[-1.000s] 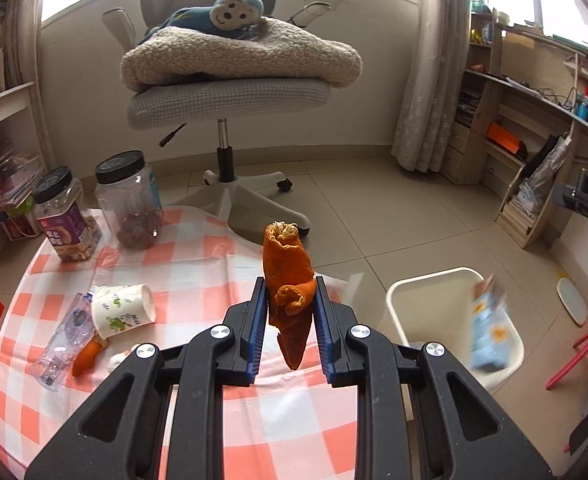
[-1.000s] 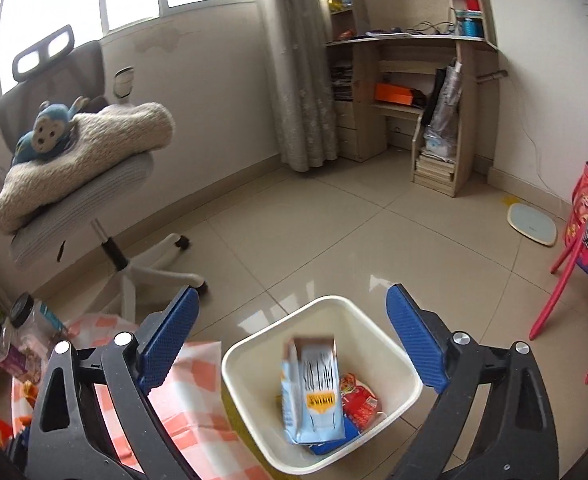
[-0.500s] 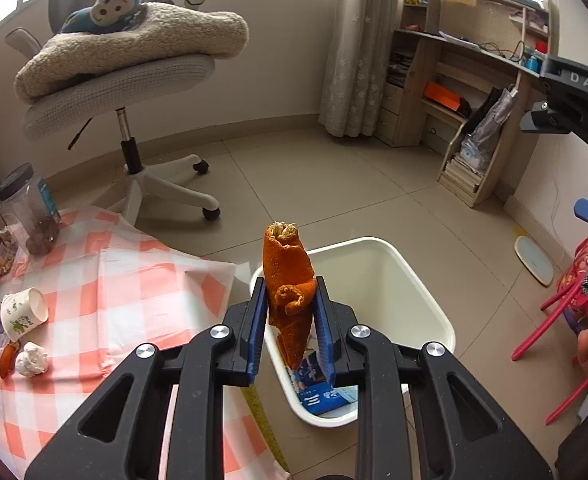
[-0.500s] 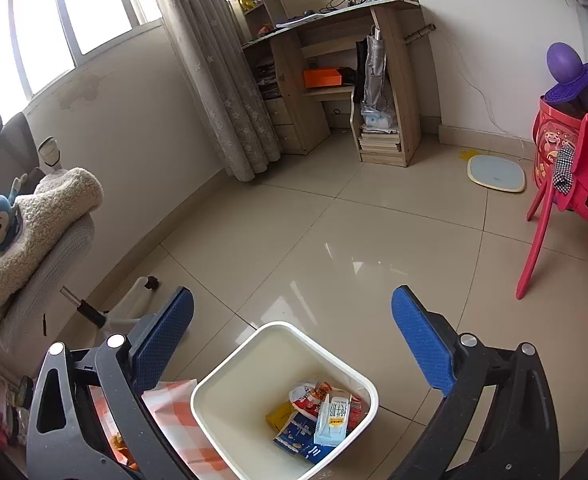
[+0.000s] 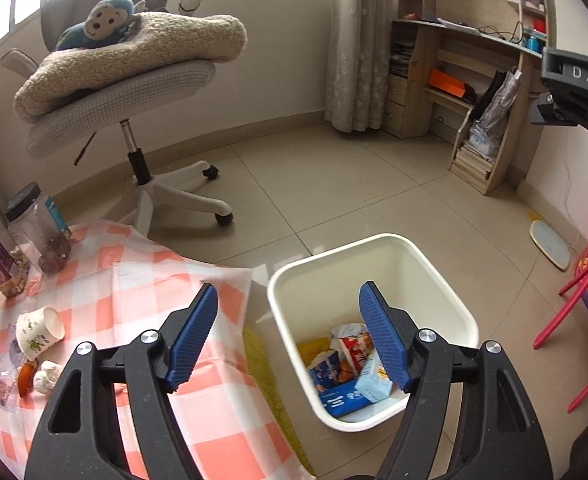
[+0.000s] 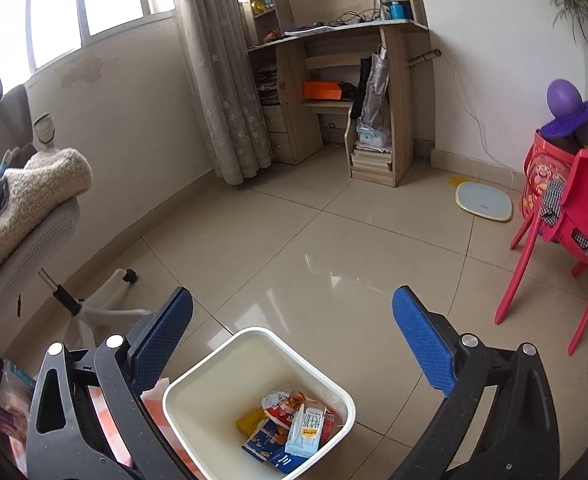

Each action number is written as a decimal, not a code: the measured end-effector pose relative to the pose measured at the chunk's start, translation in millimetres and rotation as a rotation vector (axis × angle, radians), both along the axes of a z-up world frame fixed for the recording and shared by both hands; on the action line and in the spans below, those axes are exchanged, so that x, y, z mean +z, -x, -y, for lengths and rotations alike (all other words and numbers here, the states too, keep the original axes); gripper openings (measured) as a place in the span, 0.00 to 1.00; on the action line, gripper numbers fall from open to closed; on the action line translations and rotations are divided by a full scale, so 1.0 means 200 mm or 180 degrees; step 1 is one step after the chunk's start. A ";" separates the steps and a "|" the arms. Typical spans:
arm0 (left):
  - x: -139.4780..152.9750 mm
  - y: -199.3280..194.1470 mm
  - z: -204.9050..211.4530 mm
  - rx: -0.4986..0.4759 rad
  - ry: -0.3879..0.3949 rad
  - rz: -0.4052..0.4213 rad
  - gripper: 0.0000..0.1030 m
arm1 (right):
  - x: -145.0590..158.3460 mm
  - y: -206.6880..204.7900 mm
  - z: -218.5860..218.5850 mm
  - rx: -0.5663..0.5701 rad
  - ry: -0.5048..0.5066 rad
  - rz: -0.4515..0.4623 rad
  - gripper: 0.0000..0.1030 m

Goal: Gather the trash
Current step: 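Move both open tools back over the table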

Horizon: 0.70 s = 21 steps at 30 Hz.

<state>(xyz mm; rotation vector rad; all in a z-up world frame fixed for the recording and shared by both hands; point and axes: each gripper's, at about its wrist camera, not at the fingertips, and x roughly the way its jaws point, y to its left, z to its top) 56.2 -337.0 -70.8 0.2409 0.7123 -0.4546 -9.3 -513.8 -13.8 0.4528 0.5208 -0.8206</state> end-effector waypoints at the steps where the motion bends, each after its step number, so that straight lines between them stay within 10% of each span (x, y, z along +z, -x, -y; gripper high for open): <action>1: 0.01 -0.01 -0.05 0.0046 -0.0014 0.0064 0.73 | 0.00 -0.02 -0.04 0.0046 0.0088 -0.0051 0.93; 13: 0.09 -0.10 -0.54 0.0617 -0.0067 0.0473 0.82 | 0.00 -0.20 -0.57 0.0587 0.0971 -0.0240 0.93; 21: 0.08 -0.14 -0.78 0.0859 -0.0120 0.0431 0.83 | -0.04 -0.32 -0.82 0.0956 0.1022 -0.0406 0.93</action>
